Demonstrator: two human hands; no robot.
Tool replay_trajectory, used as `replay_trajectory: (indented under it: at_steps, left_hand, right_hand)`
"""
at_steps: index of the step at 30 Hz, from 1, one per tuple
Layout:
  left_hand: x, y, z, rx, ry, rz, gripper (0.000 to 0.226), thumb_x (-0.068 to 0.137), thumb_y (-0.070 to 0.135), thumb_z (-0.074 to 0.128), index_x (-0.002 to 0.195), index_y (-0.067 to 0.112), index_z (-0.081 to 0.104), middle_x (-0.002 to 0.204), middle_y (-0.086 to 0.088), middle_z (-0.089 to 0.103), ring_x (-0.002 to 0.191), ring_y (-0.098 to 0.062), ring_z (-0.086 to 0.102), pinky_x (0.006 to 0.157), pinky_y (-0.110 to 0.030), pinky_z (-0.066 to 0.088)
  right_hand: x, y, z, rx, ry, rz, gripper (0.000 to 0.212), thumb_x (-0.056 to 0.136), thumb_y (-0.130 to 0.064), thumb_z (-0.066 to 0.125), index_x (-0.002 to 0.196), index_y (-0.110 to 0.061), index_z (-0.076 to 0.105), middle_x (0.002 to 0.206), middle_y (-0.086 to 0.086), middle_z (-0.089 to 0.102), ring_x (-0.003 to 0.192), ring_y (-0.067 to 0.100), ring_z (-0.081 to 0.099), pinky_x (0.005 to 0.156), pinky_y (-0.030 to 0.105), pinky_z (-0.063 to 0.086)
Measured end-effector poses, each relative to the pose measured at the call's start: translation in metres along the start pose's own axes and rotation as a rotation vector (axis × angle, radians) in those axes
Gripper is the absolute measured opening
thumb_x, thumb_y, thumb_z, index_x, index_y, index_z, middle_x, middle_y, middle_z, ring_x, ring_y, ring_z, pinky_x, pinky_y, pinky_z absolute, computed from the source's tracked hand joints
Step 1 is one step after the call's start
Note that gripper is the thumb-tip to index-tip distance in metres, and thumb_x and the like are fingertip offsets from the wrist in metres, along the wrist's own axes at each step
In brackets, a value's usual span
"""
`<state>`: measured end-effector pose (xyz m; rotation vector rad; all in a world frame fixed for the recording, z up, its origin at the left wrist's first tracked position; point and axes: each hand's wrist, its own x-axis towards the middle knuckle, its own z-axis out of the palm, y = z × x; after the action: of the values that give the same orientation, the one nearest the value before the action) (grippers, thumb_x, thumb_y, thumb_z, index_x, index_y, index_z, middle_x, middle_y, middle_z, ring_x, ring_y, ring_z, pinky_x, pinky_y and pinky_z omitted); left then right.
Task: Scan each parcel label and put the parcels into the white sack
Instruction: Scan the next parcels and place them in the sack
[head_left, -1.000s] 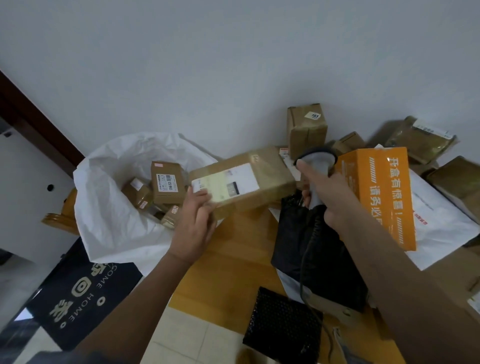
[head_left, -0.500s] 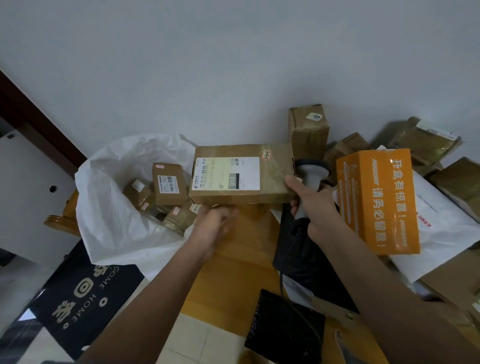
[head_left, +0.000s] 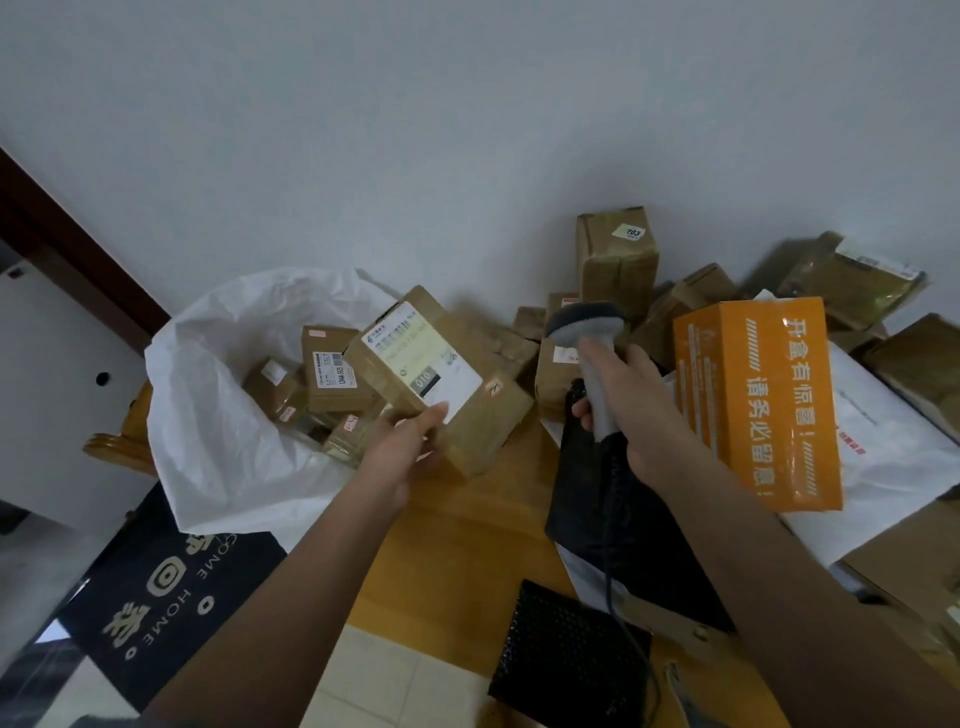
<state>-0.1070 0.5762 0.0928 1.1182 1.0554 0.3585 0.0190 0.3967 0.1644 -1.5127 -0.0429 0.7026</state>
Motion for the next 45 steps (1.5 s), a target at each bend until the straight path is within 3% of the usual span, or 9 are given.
replay_trajectory:
  at_steps: [3,7,26,28,32,34,38,42,45]
  left_hand:
    - [0.011,-0.004,-0.015,0.069,0.011,-0.053,0.031,0.085,0.016,0.074,0.114,0.013,0.063,0.108,-0.007,0.07,0.1,-0.027,0.066,0.087,-0.039,0.056]
    - [0.018,-0.011,-0.024,0.104,-0.016,-0.102,0.028,0.085,0.016,0.074,0.111,0.014,0.064,0.108,-0.007,0.07,0.097,-0.025,0.065,0.089,-0.04,0.054]
    - [0.027,-0.017,-0.043,0.087,-0.054,-0.141,0.031,0.087,0.019,0.072,0.116,0.011,0.062,0.103,-0.008,0.069,0.098,-0.027,0.064,0.097,-0.045,0.052]
    - [0.026,-0.017,-0.046,0.059,-0.044,-0.152,0.029,0.091,0.024,0.068,0.116,0.011,0.062,0.101,-0.009,0.069,0.095,-0.027,0.065,0.09,-0.046,0.055]
    - [0.028,-0.025,-0.056,-0.189,0.035,-0.272,0.035,0.1,0.036,0.05,0.125,0.011,0.054,0.108,-0.016,0.066,0.092,-0.03,0.065,0.057,-0.037,0.057]
    - [0.032,-0.028,-0.066,-0.272,0.073,-0.316,0.039,0.1,0.033,0.051,0.132,0.009,0.048,0.107,-0.017,0.063,0.09,-0.028,0.064,0.053,-0.036,0.054]
    - [0.052,-0.022,-0.086,-0.295,0.098,-0.34,0.041,0.092,0.015,0.059,0.129,0.009,0.041,0.113,-0.02,0.055,0.095,-0.032,0.059,0.064,-0.042,0.054]
    - [0.093,-0.006,-0.102,-0.133,0.214,-0.282,0.054,0.088,0.009,0.062,0.137,0.009,0.037,0.127,-0.016,0.049,0.102,-0.032,0.054,0.071,-0.045,0.054]
    - [0.128,0.011,-0.106,-0.053,0.29,-0.204,0.053,0.09,0.014,0.063,0.138,0.009,0.041,0.125,-0.014,0.054,0.106,-0.031,0.056,0.087,-0.047,0.054]
  right_hand:
    - [-0.014,-0.021,-0.001,-0.067,-0.205,-0.038,0.029,0.097,-0.033,0.056,0.117,-0.012,0.057,0.081,0.012,0.061,0.054,0.014,0.057,0.049,0.025,0.047]
    - [-0.034,-0.04,0.004,-0.07,-0.372,-0.096,0.031,0.096,-0.031,0.058,0.114,-0.006,0.059,0.095,0.017,0.062,0.054,0.017,0.055,0.052,0.029,0.046]
    - [-0.049,-0.056,0.028,-0.004,-0.408,-0.08,0.038,0.094,-0.03,0.056,0.119,-0.001,0.054,0.089,0.01,0.06,0.048,0.014,0.052,0.045,0.025,0.044]
    - [-0.045,-0.052,0.033,-0.017,-0.407,-0.071,0.039,0.094,-0.032,0.057,0.118,-0.002,0.055,0.088,0.011,0.06,0.051,0.015,0.052,0.047,0.026,0.045]
    - [-0.029,-0.039,0.044,-0.072,-0.379,0.011,0.037,0.095,-0.037,0.058,0.115,-0.005,0.059,0.078,0.008,0.061,0.05,0.014,0.056,0.045,0.024,0.047]
    - [-0.021,-0.03,0.05,-0.074,-0.342,0.073,0.034,0.096,-0.036,0.058,0.115,-0.008,0.059,0.082,0.01,0.065,0.048,0.013,0.055,0.043,0.023,0.047]
    - [-0.004,-0.012,0.058,-0.062,-0.262,0.133,0.029,0.095,-0.03,0.06,0.114,-0.008,0.06,0.102,0.01,0.068,0.049,0.013,0.055,0.045,0.026,0.045]
    - [0.007,-0.001,0.063,-0.088,-0.2,0.158,0.027,0.095,-0.03,0.061,0.113,-0.009,0.061,0.1,0.009,0.067,0.05,0.012,0.055,0.047,0.026,0.045]
    - [0.009,0.003,0.063,-0.113,-0.16,0.161,0.027,0.095,-0.03,0.061,0.114,-0.011,0.061,0.097,0.009,0.067,0.051,0.014,0.054,0.049,0.027,0.045]
